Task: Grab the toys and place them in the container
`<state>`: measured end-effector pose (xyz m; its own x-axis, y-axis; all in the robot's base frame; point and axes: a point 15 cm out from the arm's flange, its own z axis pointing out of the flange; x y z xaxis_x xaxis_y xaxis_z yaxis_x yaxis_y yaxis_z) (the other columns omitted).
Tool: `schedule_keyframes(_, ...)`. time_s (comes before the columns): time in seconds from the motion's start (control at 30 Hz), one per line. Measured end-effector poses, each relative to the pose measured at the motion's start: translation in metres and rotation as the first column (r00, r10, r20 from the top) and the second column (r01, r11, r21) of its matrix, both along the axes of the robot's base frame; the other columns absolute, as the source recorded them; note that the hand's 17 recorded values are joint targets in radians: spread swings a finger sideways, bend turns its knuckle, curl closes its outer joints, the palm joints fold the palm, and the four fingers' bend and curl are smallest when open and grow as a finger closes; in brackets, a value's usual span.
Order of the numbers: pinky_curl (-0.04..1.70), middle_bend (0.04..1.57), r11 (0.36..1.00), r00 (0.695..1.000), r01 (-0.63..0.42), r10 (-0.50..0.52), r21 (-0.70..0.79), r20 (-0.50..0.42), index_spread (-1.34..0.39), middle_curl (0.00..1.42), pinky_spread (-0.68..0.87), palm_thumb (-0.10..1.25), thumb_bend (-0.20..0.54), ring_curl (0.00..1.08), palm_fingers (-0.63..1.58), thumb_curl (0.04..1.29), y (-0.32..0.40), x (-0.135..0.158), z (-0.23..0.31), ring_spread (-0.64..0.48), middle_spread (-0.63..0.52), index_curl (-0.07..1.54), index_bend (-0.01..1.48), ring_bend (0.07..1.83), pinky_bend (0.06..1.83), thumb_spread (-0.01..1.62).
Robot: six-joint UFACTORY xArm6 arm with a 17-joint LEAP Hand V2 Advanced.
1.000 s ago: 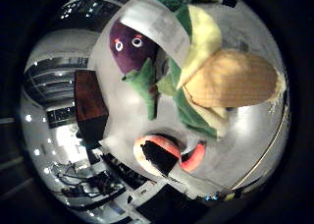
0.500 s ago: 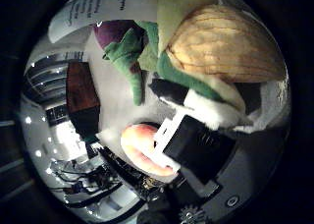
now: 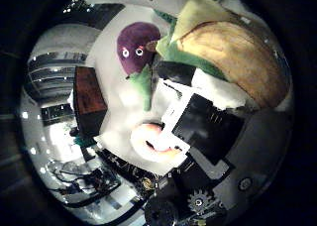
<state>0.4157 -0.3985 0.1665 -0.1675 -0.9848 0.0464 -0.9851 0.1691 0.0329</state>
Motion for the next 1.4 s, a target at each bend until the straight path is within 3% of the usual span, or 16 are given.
schedule_keyframes(0.17, 0.65, 1.26, 1.0, 1.0, -0.029, 0.029, 0.004, 0.006, -0.19, 0.63, -0.23, 0.8, -0.02, 0.57, 1.25, 0.38, 0.039, -0.006, 0.076, -0.16, -0.11, 0.66, 1.14, 1.38, 1.26, 1.01)
schedule_keyframes(0.4, 0.72, 1.29, 0.988, 0.977, -0.144, 0.133, 0.056, 0.166, -0.18, 0.62, -0.21, 0.86, -0.016, 0.56, 1.23, 0.41, 0.172, 0.016, 0.156, -0.16, -0.1, 0.65, 1.17, 1.4, 1.26, 1.0)
schedule_keyframes(0.57, 0.77, 1.3, 0.962, 0.951, -0.262, 0.244, 0.075, 0.19, -0.18, 0.61, -0.21, 0.87, -0.022, 0.56, 1.23, 0.42, 0.291, 0.041, 0.169, -0.16, -0.1, 0.64, 1.18, 1.41, 1.23, 1.0)
schedule_keyframes(0.73, 0.8, 1.31, 0.922, 0.914, -0.375, 0.35, 0.095, 0.206, -0.17, 0.6, -0.21, 0.88, -0.021, 0.56, 1.23, 0.43, 0.405, 0.048, 0.172, -0.16, -0.09, 0.63, 1.19, 1.42, 1.21, 1.01)
schedule_keyframes(0.93, 0.78, 1.29, 0.878, 0.843, -0.471, 0.419, 0.086, 0.339, -0.19, 0.58, -0.26, 0.86, -0.026, 0.54, 1.2, 0.43, 0.499, 0.071, 0.164, -0.16, -0.09, 0.61, 1.1, 1.4, 1.14, 1.0)
schedule_keyframes(1.0, 0.76, 1.16, 0.866, 0.824, -0.493, 0.437, 0.079, 0.361, -0.28, 0.54, -0.37, 0.83, -0.033, 0.52, 0.79, 0.43, 0.517, 0.073, 0.15, -0.2, -0.13, 0.57, 0.83, 1.33, 1.13, 0.99)
schedule_keyframes(1.03, 0.76, 1.04, 0.86, 0.823, -0.505, 0.45, 0.081, 0.346, -0.35, 0.51, -0.36, 0.81, -0.031, 0.51, 0.47, 0.42, 0.523, 0.069, 0.137, -0.22, -0.16, 0.56, 0.75, 1.27, 1.11, 0.99)
schedule_keyframes(1.07, 0.73, 0.95, 0.852, 0.824, -0.516, 0.466, 0.087, 0.324, -0.39, 0.47, -0.27, 0.79, -0.037, 0.47, 0.16, 0.42, 0.529, 0.063, 0.127, -0.2, -0.17, 0.53, 0.73, 1.15, 0.99, 1.0)
schedule_keyframes(1.13, 0.63, 0.83, 0.83, 0.823, -0.547, 0.508, 0.11, 0.256, -0.45, 0.41, 0.03, 0.75, -0.032, 0.35, 0.0, 0.4, 0.543, 0.049, 0.107, -0.12, -0.15, 0.44, 0.63, 0.93, 0.85, 1.0)
schedule_keyframes(1.23, 0.54, 0.69, 0.805, 0.807, -0.581, 0.551, 0.122, 0.213, -0.46, 0.35, 0.24, 0.74, -0.026, 0.28, -0.06, 0.39, 0.55, 0.041, 0.091, -0.04, -0.11, 0.38, 0.51, 0.79, 0.75, 1.01)
schedule_keyframes(1.4, 0.45, 0.49, 0.791, 0.797, -0.599, 0.574, 0.124, 0.188, -0.47, 0.3, 0.37, 0.68, -0.035, 0.22, -0.07, 0.36, 0.548, 0.04, 0.08, 0.05, -0.07, 0.33, 0.32, 0.61, 0.64, 1.01)
